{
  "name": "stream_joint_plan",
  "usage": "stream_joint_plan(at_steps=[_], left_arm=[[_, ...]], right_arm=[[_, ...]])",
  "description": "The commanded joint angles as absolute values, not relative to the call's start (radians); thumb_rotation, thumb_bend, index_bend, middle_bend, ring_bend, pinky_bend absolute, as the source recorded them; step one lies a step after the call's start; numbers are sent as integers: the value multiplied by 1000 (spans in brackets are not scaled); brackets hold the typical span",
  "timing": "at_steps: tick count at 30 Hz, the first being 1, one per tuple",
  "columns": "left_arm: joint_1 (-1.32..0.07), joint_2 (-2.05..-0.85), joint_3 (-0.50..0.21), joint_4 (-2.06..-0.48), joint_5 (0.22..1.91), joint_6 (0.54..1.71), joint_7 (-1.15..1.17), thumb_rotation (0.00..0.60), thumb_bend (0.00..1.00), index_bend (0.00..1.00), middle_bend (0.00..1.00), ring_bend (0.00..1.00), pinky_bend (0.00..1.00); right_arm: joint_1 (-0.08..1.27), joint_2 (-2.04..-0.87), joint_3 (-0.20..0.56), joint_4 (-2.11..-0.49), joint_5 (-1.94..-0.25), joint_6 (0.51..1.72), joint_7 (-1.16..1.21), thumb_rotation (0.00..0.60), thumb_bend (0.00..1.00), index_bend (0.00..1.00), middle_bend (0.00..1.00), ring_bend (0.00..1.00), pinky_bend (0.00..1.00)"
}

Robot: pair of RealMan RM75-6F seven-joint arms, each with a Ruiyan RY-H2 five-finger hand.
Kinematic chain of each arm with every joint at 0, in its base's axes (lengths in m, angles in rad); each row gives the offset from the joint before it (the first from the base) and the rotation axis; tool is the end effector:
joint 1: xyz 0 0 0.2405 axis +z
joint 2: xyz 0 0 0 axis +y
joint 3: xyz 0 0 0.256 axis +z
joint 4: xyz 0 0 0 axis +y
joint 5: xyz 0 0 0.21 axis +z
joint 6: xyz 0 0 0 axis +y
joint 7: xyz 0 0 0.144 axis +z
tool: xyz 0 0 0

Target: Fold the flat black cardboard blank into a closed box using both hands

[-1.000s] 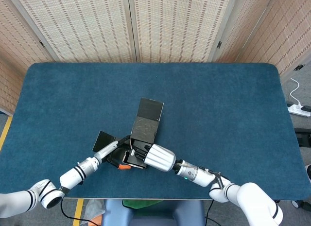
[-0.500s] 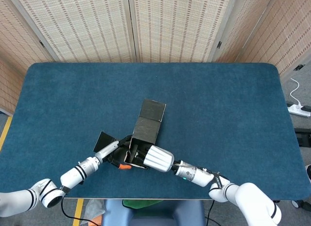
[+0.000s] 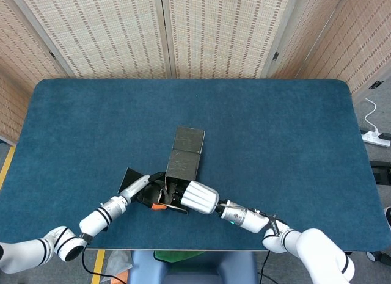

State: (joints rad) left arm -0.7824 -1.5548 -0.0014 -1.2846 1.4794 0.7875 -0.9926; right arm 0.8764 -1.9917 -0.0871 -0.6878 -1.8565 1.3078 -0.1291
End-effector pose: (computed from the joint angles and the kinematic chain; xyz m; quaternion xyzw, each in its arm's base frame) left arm -0.1817 0.3245 -0.0500 -0.5842 -0.6967 -0.3998 0.1160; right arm -0.1052 -0.3086 -0.1130 0.8439 0.0313 0.4556 0.2816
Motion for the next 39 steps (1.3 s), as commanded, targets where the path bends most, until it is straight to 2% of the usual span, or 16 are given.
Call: stream_joint_plan(at_steps=[1, 4, 16, 19, 23, 30, 32, 34, 37, 39], left_arm=[[-779, -1561, -8, -1283, 1470, 787, -987, 600, 194, 291, 384, 288, 345], [-777, -1563, -9, -1284, 1466, 781, -982, 600, 195, 312, 420, 322, 354], [-771, -1560, -13, -1289, 1467, 776, -977, 600, 197, 305, 407, 323, 354], [-769, -1562, -15, -1287, 1465, 775, -979, 600, 196, 300, 407, 323, 354], [-762, -1562, -20, -1285, 1459, 780, -980, 600, 195, 295, 408, 323, 354], [-749, -1571, -32, -1277, 1437, 786, -945, 600, 195, 288, 407, 323, 358], [-745, -1573, -37, -1278, 1429, 787, -932, 600, 195, 284, 406, 323, 358], [-741, -1575, -41, -1280, 1422, 790, -915, 600, 195, 273, 391, 319, 358], [-734, -1581, -51, -1281, 1407, 798, -884, 600, 195, 241, 330, 280, 356], [-731, -1583, -58, -1284, 1396, 801, -865, 600, 195, 202, 264, 229, 352]], right_arm=[[878, -1986, -88, -695, -1855, 1299, -132, 600, 108, 470, 505, 691, 1000], [878, -1982, -89, -704, -1854, 1292, -135, 600, 108, 510, 550, 697, 1000], [884, -1961, -98, -733, -1857, 1258, -150, 600, 108, 725, 718, 719, 1000], [892, -1957, -92, -744, -1855, 1249, -152, 600, 108, 864, 855, 738, 1000], [896, -1950, -86, -760, -1853, 1248, -154, 600, 110, 950, 986, 772, 1000], [895, -1940, -84, -756, -1862, 1267, -171, 600, 111, 989, 999, 785, 1000], [895, -1936, -85, -754, -1868, 1276, -172, 600, 111, 962, 947, 767, 1000], [896, -1929, -88, -752, -1873, 1283, -171, 600, 111, 852, 809, 737, 1000], [897, -1919, -90, -752, -1876, 1282, -169, 600, 104, 610, 559, 703, 1000], [898, -1913, -90, -755, -1875, 1279, -165, 600, 70, 400, 362, 688, 1000]])
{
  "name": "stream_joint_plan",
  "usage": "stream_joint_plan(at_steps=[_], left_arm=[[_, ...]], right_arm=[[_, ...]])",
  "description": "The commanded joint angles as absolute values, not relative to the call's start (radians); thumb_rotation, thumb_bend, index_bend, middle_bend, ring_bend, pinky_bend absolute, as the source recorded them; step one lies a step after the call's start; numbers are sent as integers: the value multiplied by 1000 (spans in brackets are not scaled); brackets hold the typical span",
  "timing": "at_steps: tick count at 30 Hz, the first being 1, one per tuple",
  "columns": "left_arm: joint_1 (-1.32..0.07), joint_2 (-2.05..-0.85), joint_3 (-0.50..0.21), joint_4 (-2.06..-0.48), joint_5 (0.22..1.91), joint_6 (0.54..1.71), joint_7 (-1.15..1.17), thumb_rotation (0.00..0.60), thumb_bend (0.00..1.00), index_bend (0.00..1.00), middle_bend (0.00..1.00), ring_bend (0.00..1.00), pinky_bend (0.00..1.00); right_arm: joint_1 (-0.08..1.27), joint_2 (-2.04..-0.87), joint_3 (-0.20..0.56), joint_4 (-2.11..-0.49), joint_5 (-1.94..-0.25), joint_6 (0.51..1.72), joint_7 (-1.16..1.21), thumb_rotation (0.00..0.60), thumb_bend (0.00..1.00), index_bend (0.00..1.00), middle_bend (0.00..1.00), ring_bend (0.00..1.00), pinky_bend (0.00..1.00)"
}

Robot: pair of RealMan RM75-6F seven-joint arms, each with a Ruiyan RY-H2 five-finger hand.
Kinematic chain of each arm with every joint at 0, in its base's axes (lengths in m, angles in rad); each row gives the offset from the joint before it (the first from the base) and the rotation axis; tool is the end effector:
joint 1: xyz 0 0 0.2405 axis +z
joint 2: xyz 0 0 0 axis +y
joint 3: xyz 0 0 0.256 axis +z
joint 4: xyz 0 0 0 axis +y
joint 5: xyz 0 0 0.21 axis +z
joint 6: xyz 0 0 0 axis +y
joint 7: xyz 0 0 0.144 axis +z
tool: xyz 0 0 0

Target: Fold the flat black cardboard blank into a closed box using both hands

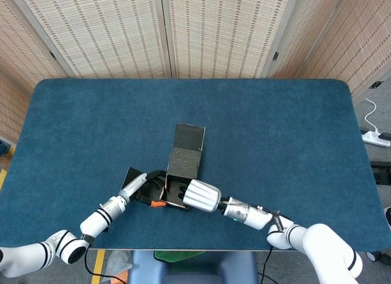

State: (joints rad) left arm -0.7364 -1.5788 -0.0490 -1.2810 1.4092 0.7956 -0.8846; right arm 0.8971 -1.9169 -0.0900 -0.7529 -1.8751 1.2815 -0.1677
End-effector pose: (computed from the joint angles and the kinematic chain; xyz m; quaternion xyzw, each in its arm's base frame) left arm -0.1878 0.3264 -0.0501 -0.5668 -0.6937 -0.4187 0.1491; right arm -0.1078 -0.3162 -0.0992 0.8524 0.0607 0.4370 0.2808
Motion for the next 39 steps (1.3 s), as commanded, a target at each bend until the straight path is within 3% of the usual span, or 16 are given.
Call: stream_joint_plan(at_steps=[1, 5, 7, 14, 25, 33, 39], left_arm=[[-729, -1584, -62, -1287, 1390, 802, -852, 600, 195, 176, 224, 198, 348], [-723, -1583, -75, -1298, 1372, 805, -808, 600, 194, 83, 94, 89, 301], [-720, -1581, -80, -1305, 1365, 808, -790, 600, 194, 51, 47, 50, 272], [-699, -1531, -84, -1367, 1374, 841, -739, 600, 194, 0, 0, 0, 196], [-640, -1418, -88, -1493, 1419, 945, -761, 600, 193, 0, 0, 0, 185], [-624, -1390, -77, -1523, 1436, 951, -789, 600, 195, 0, 0, 0, 180], [-612, -1375, -75, -1537, 1448, 968, -812, 600, 193, 0, 0, 0, 177]], right_arm=[[898, -1910, -89, -756, -1873, 1279, -162, 600, 48, 306, 282, 682, 1000], [898, -1898, -82, -763, -1864, 1278, -149, 600, 2, 54, 97, 662, 1000], [897, -1893, -77, -767, -1861, 1283, -145, 600, 0, 3, 52, 654, 1000], [848, -1818, -42, -895, -1801, 1318, -126, 600, 0, 0, 27, 642, 1000], [602, -1593, -48, -1471, -1440, 1207, -71, 600, 0, 0, 124, 636, 1000], [530, -1626, -23, -1558, -1245, 1075, 121, 600, 0, 0, 9, 629, 1000], [522, -1721, 36, -1538, -1160, 1009, 176, 600, 0, 0, 0, 600, 1000]])
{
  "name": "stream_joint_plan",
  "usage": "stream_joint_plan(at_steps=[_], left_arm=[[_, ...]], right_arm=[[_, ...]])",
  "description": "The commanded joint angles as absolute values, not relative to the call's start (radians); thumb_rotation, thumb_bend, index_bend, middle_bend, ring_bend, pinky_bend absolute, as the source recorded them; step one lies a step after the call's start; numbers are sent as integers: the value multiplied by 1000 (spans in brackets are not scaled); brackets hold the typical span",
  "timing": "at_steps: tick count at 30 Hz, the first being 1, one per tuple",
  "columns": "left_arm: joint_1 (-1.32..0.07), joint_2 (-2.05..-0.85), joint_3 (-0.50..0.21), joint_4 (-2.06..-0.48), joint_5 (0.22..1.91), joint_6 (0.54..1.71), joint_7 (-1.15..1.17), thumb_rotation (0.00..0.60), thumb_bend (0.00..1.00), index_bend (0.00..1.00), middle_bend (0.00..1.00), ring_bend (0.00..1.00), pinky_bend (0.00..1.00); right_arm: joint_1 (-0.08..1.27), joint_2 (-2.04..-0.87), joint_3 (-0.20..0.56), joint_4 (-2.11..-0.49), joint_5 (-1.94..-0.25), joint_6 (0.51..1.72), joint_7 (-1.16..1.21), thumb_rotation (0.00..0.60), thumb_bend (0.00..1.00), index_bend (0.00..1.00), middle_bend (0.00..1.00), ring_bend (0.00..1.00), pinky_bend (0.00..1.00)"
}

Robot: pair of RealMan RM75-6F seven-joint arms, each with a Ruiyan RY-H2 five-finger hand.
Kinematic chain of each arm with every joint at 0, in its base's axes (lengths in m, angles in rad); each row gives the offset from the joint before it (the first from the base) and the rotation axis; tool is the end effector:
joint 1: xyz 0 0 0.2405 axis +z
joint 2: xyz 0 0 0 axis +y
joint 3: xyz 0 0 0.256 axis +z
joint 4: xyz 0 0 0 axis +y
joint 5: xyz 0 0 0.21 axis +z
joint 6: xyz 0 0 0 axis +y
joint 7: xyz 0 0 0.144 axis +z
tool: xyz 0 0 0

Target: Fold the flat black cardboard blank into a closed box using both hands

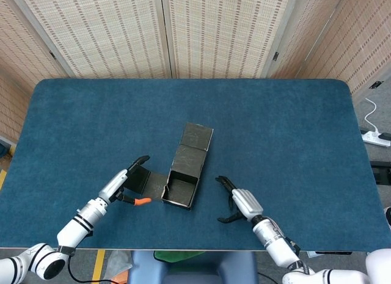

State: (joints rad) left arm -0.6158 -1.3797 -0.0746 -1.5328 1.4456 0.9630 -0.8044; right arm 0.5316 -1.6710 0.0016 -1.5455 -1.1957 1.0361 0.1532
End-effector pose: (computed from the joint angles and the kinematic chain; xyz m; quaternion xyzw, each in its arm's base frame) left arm -0.1895 0.3040 0.0173 -0.5461 -0.6615 -0.4872 0.1635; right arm -0.1816 -0.2411 -0.0709 0.6071 -0.6298 0.4086 0.2605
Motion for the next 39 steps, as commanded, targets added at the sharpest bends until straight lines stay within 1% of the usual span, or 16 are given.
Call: stream_joint_plan(at_steps=[1, 6, 13, 17, 21, 24, 30, 35, 39], left_arm=[[-610, -1372, -75, -1540, 1451, 972, -819, 600, 193, 0, 0, 0, 176], [-598, -1358, -73, -1546, 1464, 991, -841, 600, 194, 0, 0, 0, 175], [-592, -1347, -65, -1539, 1483, 999, -892, 600, 194, 0, 0, 0, 171], [-592, -1344, -64, -1533, 1491, 1003, -905, 600, 193, 0, 0, 0, 171], [-591, -1340, -62, -1532, 1495, 1006, -912, 600, 193, 0, 0, 0, 171], [-591, -1339, -59, -1533, 1501, 1009, -912, 600, 194, 0, 0, 0, 171], [-598, -1342, -56, -1534, 1508, 1003, -905, 600, 193, 0, 0, 0, 170], [-597, -1339, -56, -1534, 1504, 1005, -901, 600, 192, 0, 0, 0, 170], [-592, -1334, -55, -1532, 1503, 1011, -904, 600, 192, 0, 0, 0, 170]], right_arm=[[526, -1745, 50, -1528, -1146, 997, 180, 600, 0, 0, 0, 595, 1000], [546, -1842, 109, -1475, -1110, 984, 149, 600, 0, 0, 0, 587, 1000], [591, -1973, 204, -1399, -1036, 1012, 9, 600, 0, 0, 0, 587, 1000], [620, -2018, 265, -1352, -994, 1015, -42, 600, 0, 0, 0, 587, 1000], [636, -2023, 309, -1315, -965, 1013, -71, 600, 0, 0, 0, 587, 1000], [630, -2003, 324, -1317, -952, 1009, -71, 600, 0, 0, 0, 587, 1000], [622, -1963, 315, -1358, -933, 937, -34, 600, 0, 0, 0, 587, 1000], [650, -1993, 326, -1323, -922, 900, -28, 600, 0, 0, 0, 587, 1000], [677, -2036, 343, -1269, -933, 904, -28, 600, 0, 0, 0, 587, 1000]])
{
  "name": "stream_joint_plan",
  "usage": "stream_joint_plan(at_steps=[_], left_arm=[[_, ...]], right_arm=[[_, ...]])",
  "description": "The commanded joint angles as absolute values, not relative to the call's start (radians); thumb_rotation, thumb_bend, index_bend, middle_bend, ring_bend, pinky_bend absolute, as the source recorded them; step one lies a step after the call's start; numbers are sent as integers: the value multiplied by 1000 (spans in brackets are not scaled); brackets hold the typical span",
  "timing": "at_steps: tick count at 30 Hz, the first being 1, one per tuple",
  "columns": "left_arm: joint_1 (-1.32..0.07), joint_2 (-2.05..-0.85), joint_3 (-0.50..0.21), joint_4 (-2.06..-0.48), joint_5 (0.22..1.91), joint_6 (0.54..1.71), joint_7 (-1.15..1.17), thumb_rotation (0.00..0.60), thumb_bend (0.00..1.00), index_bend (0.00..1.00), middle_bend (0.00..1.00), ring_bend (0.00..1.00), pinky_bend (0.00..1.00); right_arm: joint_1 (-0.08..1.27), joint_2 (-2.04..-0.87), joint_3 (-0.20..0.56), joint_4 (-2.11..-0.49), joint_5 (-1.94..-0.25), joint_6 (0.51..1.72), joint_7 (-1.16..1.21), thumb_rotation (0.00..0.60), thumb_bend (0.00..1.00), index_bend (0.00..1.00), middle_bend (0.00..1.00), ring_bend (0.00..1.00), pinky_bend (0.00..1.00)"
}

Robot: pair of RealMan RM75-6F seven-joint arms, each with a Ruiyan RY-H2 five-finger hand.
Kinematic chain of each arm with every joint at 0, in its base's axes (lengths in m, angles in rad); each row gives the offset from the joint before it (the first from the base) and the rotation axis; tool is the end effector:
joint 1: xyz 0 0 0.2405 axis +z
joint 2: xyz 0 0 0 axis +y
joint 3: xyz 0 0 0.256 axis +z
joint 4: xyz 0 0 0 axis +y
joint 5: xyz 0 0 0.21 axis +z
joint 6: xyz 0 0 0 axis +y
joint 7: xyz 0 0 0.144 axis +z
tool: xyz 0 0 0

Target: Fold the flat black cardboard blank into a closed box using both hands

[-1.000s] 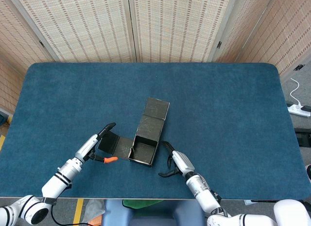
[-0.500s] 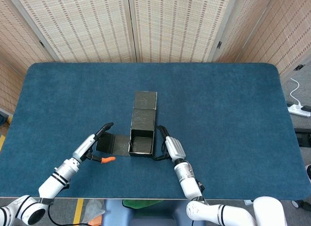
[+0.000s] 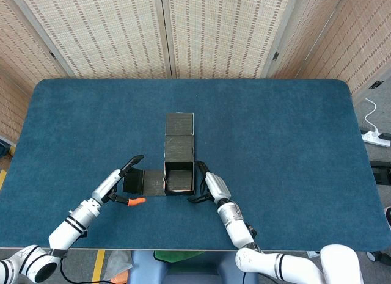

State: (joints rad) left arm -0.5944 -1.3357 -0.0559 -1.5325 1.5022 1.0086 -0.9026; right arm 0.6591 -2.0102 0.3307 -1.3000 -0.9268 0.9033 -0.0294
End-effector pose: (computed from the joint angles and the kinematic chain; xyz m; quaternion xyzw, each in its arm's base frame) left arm -0.1987 0.3001 0.0333 -0.5329 -0.6645 -0.5014 0.1520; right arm -0.1051 -0.3005 -0.1349 0.5323 -0.6764 0.4317 0.2697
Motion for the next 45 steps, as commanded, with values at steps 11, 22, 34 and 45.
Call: stream_joint_plan(at_steps=[11, 22, 34, 45], left_arm=[[-562, -1305, -22, -1539, 1553, 1068, -930, 600, 193, 0, 0, 0, 173], [-499, -1300, -15, -1551, 1624, 1236, -835, 600, 222, 421, 470, 650, 842], [-621, -1323, 113, -1459, 1896, 1157, -772, 600, 264, 542, 553, 860, 940], [-610, -1478, -3, -1358, 1714, 1121, -439, 600, 274, 376, 378, 859, 931]], right_arm=[[738, -2145, 396, -1089, -987, 891, 69, 600, 0, 10, 149, 634, 1000], [766, -2150, 518, -1070, -1031, 879, 293, 600, 133, 573, 682, 749, 1000], [691, -1964, 552, -1377, -1003, 824, 422, 600, 133, 574, 673, 749, 1000], [588, -1806, 468, -1614, -1007, 821, 455, 600, 129, 574, 665, 749, 1000]])
